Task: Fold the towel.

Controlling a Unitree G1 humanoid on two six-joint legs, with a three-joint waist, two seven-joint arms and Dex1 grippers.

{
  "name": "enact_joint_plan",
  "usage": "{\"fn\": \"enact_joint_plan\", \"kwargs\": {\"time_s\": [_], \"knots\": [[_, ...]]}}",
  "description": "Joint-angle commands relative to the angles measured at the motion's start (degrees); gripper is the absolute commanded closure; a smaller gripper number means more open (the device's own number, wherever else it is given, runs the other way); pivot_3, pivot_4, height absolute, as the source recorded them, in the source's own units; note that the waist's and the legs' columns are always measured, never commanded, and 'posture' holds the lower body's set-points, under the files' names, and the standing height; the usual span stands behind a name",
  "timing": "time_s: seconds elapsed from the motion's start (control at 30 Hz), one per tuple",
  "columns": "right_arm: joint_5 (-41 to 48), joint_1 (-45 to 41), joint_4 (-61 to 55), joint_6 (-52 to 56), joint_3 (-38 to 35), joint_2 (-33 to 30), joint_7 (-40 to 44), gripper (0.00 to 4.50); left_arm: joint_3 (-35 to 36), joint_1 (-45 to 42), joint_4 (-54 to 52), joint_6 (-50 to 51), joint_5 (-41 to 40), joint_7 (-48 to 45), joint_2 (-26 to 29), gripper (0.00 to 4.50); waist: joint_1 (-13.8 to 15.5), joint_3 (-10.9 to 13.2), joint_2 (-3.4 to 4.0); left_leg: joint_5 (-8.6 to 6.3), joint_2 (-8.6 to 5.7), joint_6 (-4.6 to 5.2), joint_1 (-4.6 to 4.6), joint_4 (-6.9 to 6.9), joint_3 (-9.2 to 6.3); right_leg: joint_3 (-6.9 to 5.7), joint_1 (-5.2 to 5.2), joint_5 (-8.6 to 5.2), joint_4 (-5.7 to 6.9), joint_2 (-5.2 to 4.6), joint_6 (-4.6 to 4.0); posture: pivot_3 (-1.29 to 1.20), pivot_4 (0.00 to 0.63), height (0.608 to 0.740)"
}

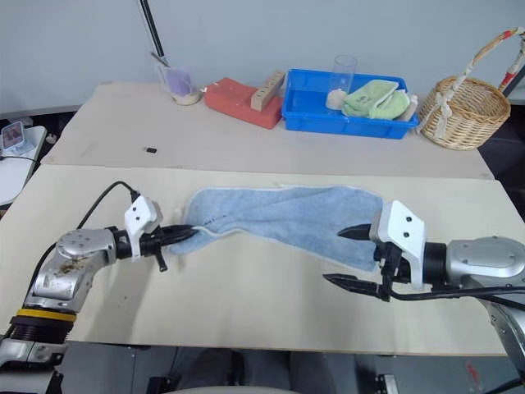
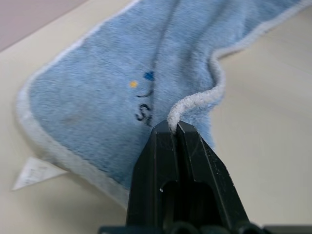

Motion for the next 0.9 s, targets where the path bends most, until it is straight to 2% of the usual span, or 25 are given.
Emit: {"fn": "enact_joint_plan", "kwargs": {"time_s": [0.03, 0.1, 0.2, 0.5, 0.53, 0.7, 0.9], "knots": [[-11.2, 1.3, 5.9, -8.1, 2.3, -2.9, -1.2, 0.0, 2.2, 1.8, -6.8, 0.2, -2.2, -2.8, 3.3, 4.42, 0.0, 0.0, 0.0, 0.0, 0.0, 0.0, 0.01, 0.0, 0.0, 0.0, 0.01, 0.0, 0.0, -0.01, 0.0, 0.0, 0.15, 0.74], [-16.6, 2.4, 9.1, -11.4, 4.4, -4.6, -1.6, 0.0, 2.7, 3.1, -9.2, 0.2, -2.6, -3.3, 4.9, 4.42, 0.0, 0.0, 0.0, 0.0, -0.01, 0.0, 0.01, 0.01, 0.04, 0.01, -0.01, 0.0, 0.0, -0.02, 0.0, 0.0, 0.15, 0.74], [-18.9, 2.6, 13.3, -16.1, 6.8, -4.9, 0.8, 0.0, 4.2, 4.8, -11.5, 0.3, -3.3, -3.1, 6.2, 4.42, 0.0, 0.0, 0.01, 0.0, 0.0, 0.0, 0.02, 0.0, 0.04, 0.01, -0.02, -0.01, -0.01, 0.0, 0.01, 0.0, 0.15, 0.74], [-24.8, -7.0, 29.5, -23.3, 17.9, -1.1, 5.2, 0.0, 6.5, 9.4, -13.8, -0.7, -3.1, -1.7, 7.0, 4.42, -0.2, 0.0, 0.0, 0.0, 0.01, 0.01, 0.08, 0.02, 0.1, 0.06, 0.0, -0.01, 0.0, 0.03, 0.0, 0.0, 0.15, 0.74], [-25.2, -8.0, 31.0, -23.5, 18.7, -0.5, 5.5, 0.52, 6.5, 9.6, -13.9, -0.8, -3.0, -1.6, 7.0, 4.5, -0.2, 0.0, 0.0, 0.01, 0.01, 0.0, 0.09, 0.02, 0.11, 0.06, 0.0, -0.01, 0.01, 0.04, 0.0, 0.0, 0.15, 0.74], [-26.3, -11.0, 34.5, -24.4, 20.8, 0.5, 7.7, 2.2, 6.6, 10.6, -13.8, -1.7, -2.4, -1.3, 7.3, 4.5, -0.1, 0.0, 0.0, 0.0, 0.01, 0.01, 0.1, 0.02, 0.09, 0.05, 0.04, 0.0, 0.01, 0.02, 0.0, 0.0, 0.15, 0.74], [-25.0, -11.8, 31.6, -21.4, 20.2, -0.3, 9.4, 4.2, 6.6, 10.1, -12.4, -2.5, -1.9, -1.7, 7.6, 4.5, -0.1, 0.0, 0.0, 0.0, 0.01, 0.01, 0.1, 0.04, 0.09, 0.05, 0.03, 0.0, 0.03, 0.01, 0.0, 0.0, 0.15, 0.74]]}}
